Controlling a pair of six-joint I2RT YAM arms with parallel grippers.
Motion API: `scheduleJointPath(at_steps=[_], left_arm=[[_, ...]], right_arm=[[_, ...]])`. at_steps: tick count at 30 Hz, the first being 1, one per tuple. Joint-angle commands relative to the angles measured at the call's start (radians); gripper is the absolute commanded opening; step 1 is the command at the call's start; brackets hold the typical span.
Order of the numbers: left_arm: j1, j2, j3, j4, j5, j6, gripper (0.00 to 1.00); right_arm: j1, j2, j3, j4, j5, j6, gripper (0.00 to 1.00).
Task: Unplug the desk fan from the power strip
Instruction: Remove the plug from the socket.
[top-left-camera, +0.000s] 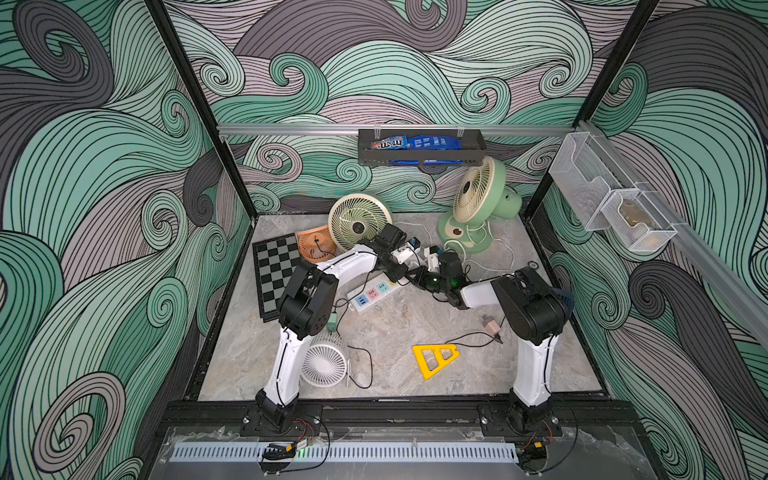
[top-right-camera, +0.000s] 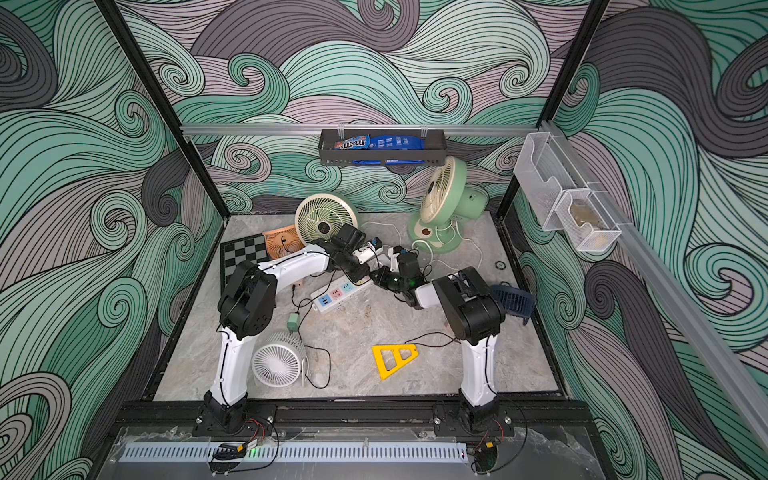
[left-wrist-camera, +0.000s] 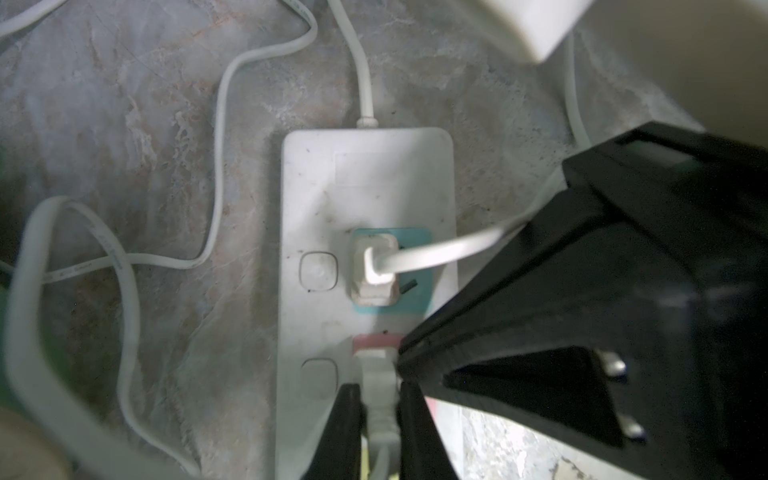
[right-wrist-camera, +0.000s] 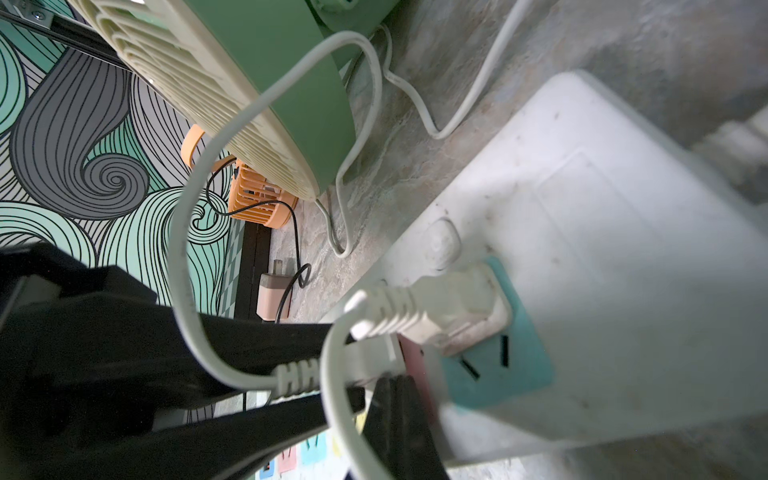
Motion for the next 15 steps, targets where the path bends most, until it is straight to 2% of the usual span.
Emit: scheduleJointPath(at_steps=[1,3,6,10,12,15], left_arm=[[-0.005,-0.046,-0.005,-0.021,0.011,0.034,0.0],[-0.027,-0.072,-0.041,0.02,-0.031,0.073,0.0],[-0.028,-0.074,-0.026,0.028,-0.069,0.048,0.0],[0.041,-0.003,0.099,-0.097,0.072,-0.046,0.0],[0.061,0.027,0.14,-0.153,0.13,-0.05,0.0],[0.047,0.005,0.091,-0.121,0.108,-0.025,0.0]], right_arm=[[0.005,0.061,-0.02,-0.141,0.028,-0.004,0.02],[0.005,0.062,-0.019,-0.139,0.028,-0.003,0.02],[0.006,0.066,-0.017,-0.139,0.025,0.0,0.02],[0.007,0.064,-0.02,-0.139,0.024,-0.002,0.02],[0.006,0.06,-0.024,-0.138,0.027,-0.001,0.02],[0.006,0.06,-0.024,-0.137,0.025,0.0,0.02]])
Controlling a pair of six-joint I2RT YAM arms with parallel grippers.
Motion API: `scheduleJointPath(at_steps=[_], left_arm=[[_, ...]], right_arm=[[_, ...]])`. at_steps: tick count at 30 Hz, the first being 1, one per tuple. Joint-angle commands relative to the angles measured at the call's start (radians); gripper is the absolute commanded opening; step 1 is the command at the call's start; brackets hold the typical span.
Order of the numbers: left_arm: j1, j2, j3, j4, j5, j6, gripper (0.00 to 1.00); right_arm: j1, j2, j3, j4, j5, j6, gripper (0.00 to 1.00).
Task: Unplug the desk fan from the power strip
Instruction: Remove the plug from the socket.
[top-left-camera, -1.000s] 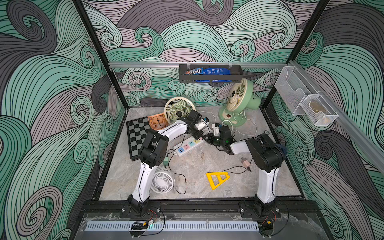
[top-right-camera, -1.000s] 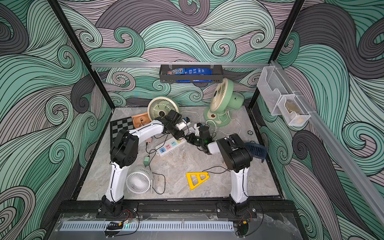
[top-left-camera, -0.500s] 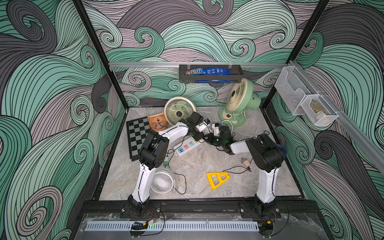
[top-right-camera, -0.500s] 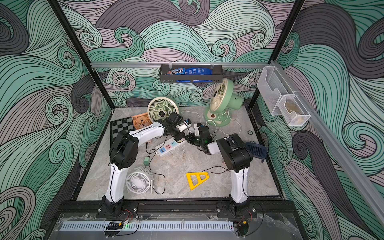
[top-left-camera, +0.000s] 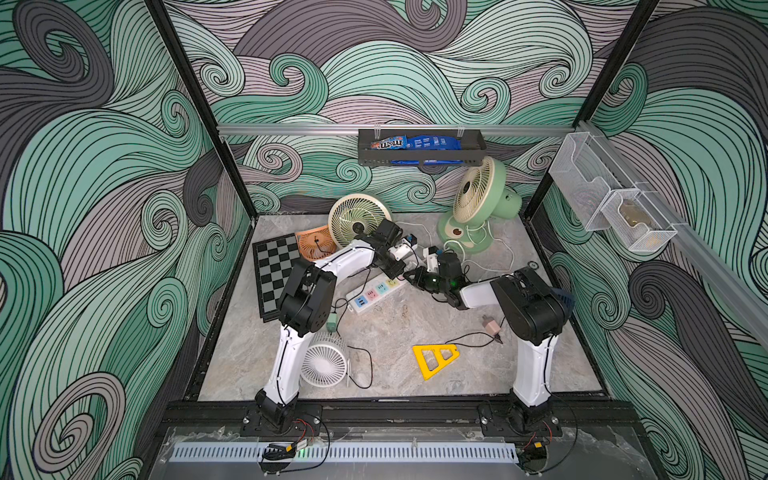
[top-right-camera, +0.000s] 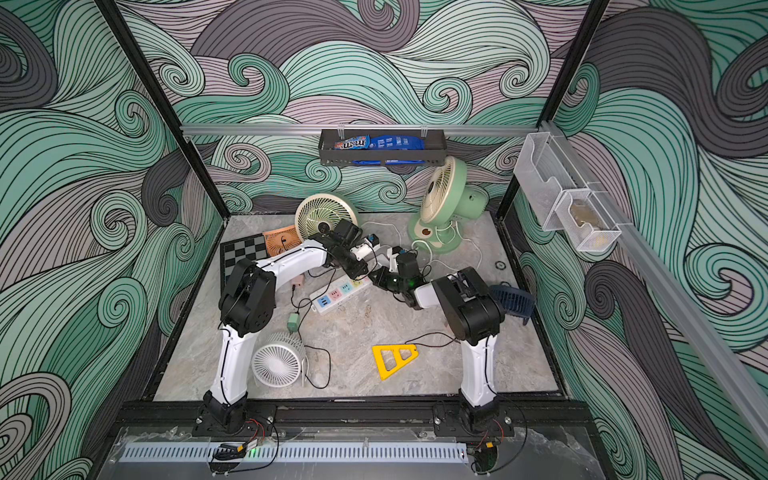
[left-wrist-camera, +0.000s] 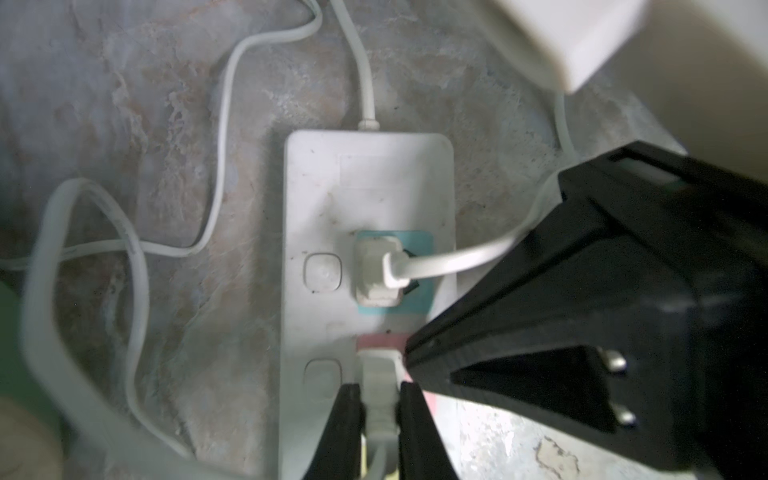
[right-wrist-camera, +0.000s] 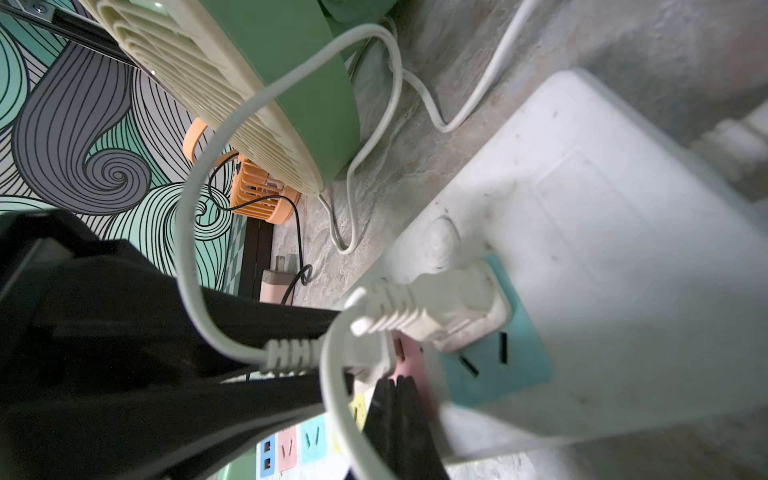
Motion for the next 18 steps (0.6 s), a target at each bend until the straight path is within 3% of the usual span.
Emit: scheduleJointPath(at_steps=[1,5,8,18], left_arm=[[-0.004,-0.037,0.003,0.002,0.007,0.022,0.0],[-0.066,-0.106,-0.1,0.098,-0.114,0.118,0.0],[-0.08,-0.115,-0.111,0.115,-0.185,0.1,0.0],[-0.056,-0.155,-0.033,0.028,-0.147,0.058,0.0]], right_arm=[[0.004,0.06,-0.025,-0.139,0.029,0.001,0.02],[0.005,0.06,-0.022,-0.138,0.03,0.001,0.02],[0.005,0.061,-0.021,-0.139,0.028,0.001,0.02],[0.003,0.054,-0.02,-0.133,0.025,-0.001,0.02]])
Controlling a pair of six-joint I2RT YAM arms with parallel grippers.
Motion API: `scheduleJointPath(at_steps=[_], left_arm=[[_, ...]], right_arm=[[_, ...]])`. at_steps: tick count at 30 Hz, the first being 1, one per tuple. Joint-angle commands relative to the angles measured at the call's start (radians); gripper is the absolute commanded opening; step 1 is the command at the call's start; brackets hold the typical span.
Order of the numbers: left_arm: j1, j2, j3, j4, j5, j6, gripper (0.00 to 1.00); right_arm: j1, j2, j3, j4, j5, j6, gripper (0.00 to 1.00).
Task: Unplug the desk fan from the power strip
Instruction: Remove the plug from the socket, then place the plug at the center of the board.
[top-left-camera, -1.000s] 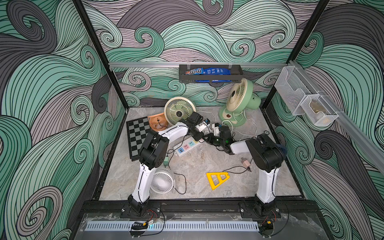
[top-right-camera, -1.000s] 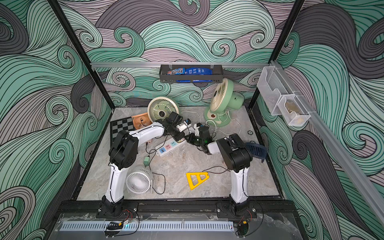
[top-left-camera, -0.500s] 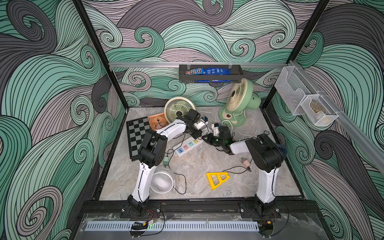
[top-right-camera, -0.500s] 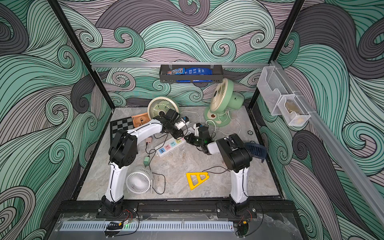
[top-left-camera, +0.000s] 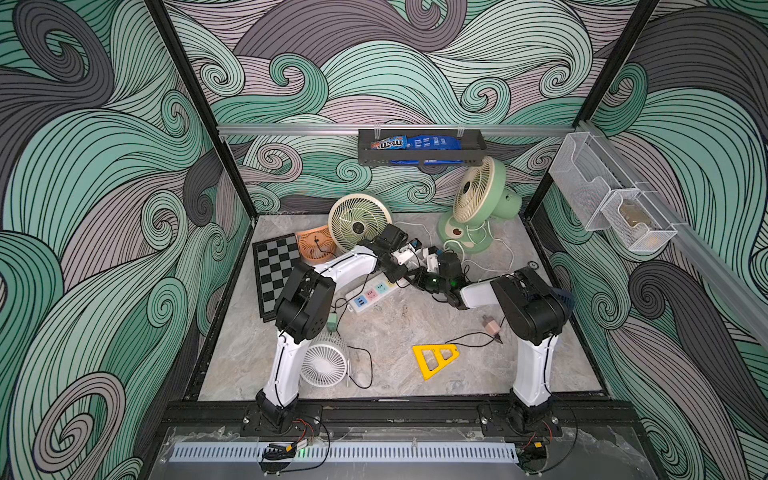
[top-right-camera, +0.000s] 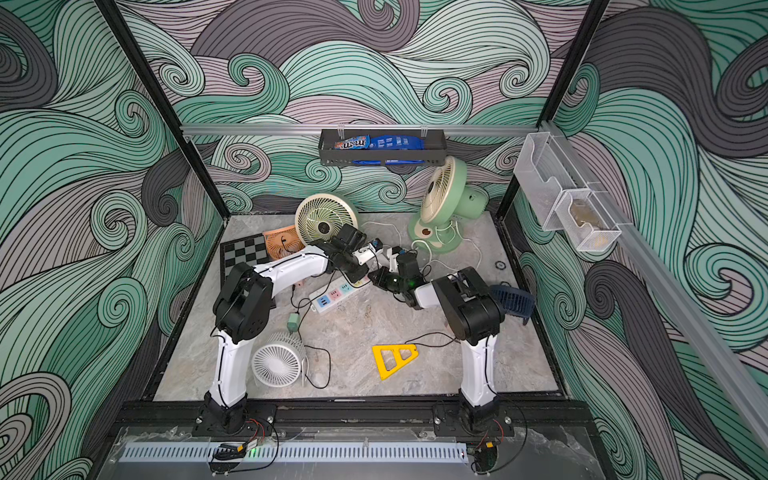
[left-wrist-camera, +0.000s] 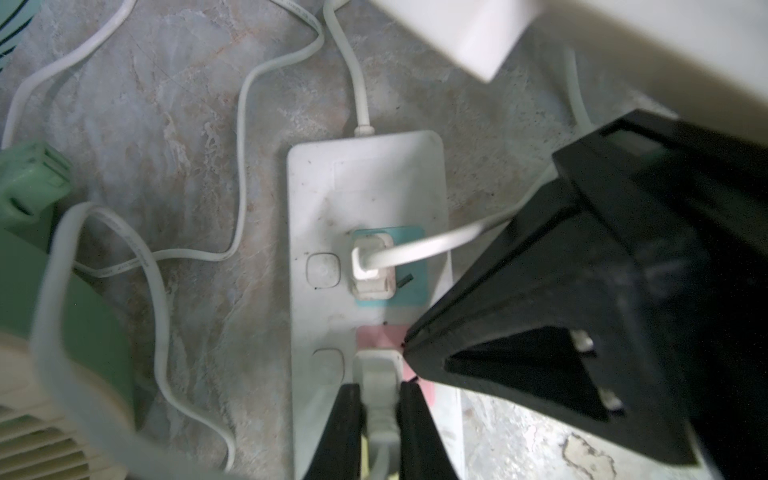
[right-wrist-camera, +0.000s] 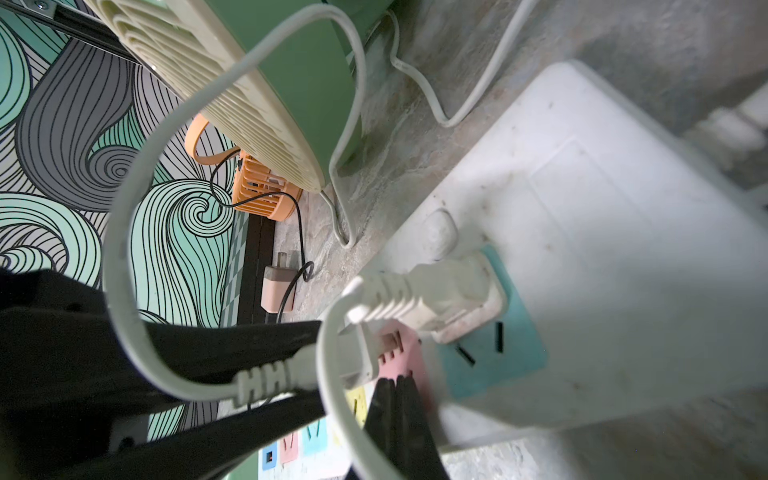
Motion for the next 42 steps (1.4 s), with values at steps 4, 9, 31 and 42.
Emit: scheduleJointPath(at_steps=[4,9,31,42], left_arm=[[0.043,-0.075,0.105,-0.073,0.04,-0.042,0.0],[0.087,-0.038,0.124,-0.064,0.016,-0.029,0.0],[0.167,0.149,0.198,-0.118,0.022,-0.069,0.0],[0.18,0.144,0.198,-0.141,0.039,-0.084,0.33]], right_arm=[[0.001,0.057,-0.02,-0.129,0.038,-0.001,0.02],[0.002,0.05,-0.023,-0.127,0.037,-0.001,0.02],[-0.03,-0.2,-0.028,-0.101,-0.052,-0.057,0.07],[-0.128,-0.208,0.023,-0.179,-0.086,-0.116,0.1]])
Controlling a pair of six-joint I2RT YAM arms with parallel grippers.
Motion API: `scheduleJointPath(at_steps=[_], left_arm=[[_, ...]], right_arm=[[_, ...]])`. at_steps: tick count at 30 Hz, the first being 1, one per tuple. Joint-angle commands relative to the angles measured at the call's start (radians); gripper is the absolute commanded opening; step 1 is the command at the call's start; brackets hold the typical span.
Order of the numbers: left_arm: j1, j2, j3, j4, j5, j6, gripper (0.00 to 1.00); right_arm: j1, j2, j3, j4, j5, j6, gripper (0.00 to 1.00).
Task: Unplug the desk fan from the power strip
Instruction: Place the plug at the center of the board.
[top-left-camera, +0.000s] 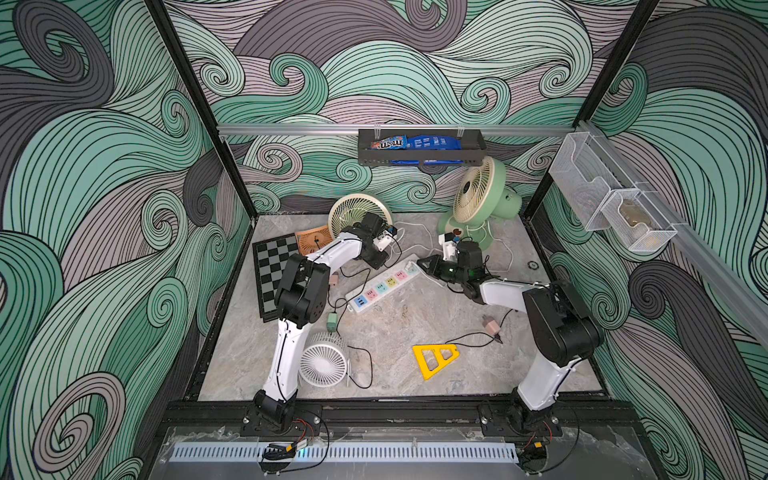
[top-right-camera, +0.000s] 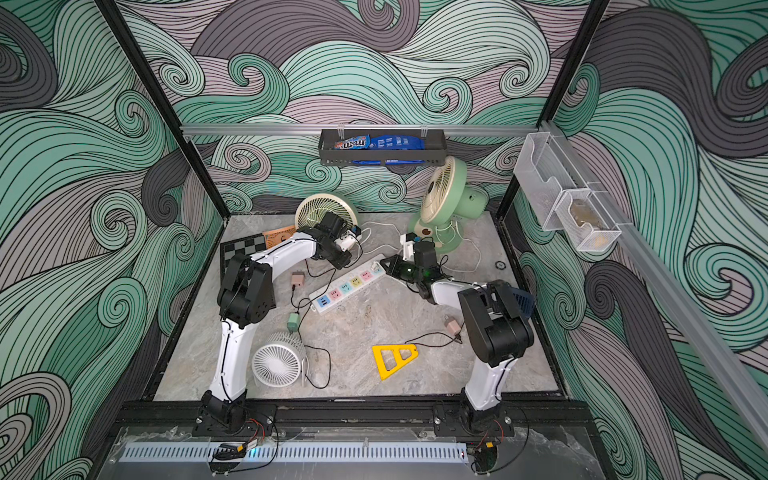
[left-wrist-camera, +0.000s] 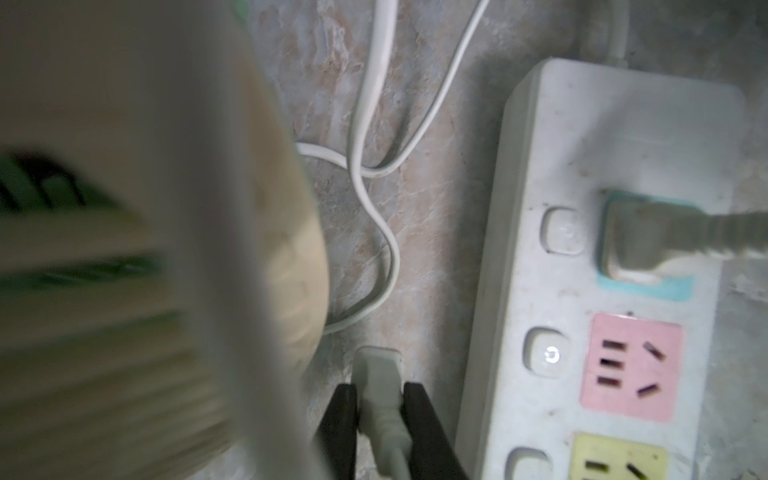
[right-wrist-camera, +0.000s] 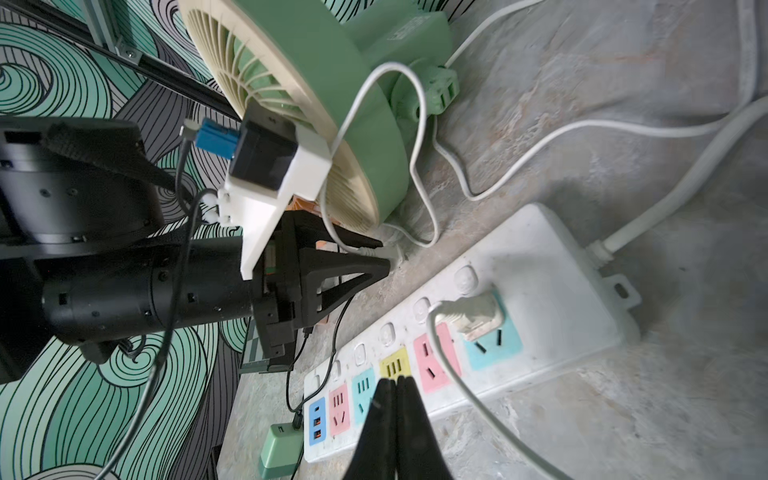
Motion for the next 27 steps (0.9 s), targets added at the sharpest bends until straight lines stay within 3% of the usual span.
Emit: scheduleJointPath(at_steps=[1,5,9,20,27], left_arm=[[0.01,-0.005,0.035,-0.038,0.024,-0.015,0.37],[0.01,-0.039,0.027,-0.044,0.045,-0.015,0.46],[0.01,-0.085,0.021,-0.057,0.09,-0.01,0.49],[0.008,-0.183,-0.06,0.002,0.446,0.099,0.48],[-0.021,-0.116,-0.007,-0.004,0.425,0.093,0.48]], right_arm=[[-0.025,0.029,0.044,-0.029,-0.041,-0.028,0.1],[-0.044,0.075,0.067,-0.03,-0.064,-0.025,0.1],[-0.054,0.132,0.101,-0.029,-0.105,-0.022,0.1],[-0.056,0.25,0.146,0.0,-0.161,-0.004,0.09],[-0.055,0.287,0.148,0.014,-0.162,0.005,0.09]])
